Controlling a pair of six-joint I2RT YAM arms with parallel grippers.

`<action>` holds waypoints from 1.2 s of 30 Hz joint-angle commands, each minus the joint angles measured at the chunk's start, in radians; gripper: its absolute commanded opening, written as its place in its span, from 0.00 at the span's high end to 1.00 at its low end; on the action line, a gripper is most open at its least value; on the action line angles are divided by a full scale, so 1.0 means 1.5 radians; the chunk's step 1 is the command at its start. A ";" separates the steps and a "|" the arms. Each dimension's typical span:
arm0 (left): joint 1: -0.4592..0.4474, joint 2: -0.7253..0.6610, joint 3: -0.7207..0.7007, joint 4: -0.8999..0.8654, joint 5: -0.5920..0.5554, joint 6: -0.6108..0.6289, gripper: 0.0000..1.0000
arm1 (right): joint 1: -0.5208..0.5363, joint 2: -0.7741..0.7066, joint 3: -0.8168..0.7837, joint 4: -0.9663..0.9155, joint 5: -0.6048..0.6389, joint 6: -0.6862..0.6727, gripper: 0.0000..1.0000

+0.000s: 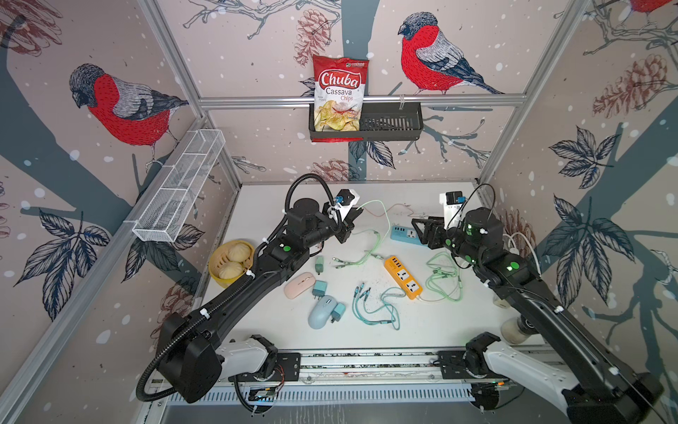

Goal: Unplug the wireless mouse
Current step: Place the power cord at the center of the board.

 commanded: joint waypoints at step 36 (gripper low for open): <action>-0.039 0.075 0.024 -0.192 -0.200 -0.189 0.38 | 0.014 0.080 -0.003 -0.024 -0.011 -0.009 0.35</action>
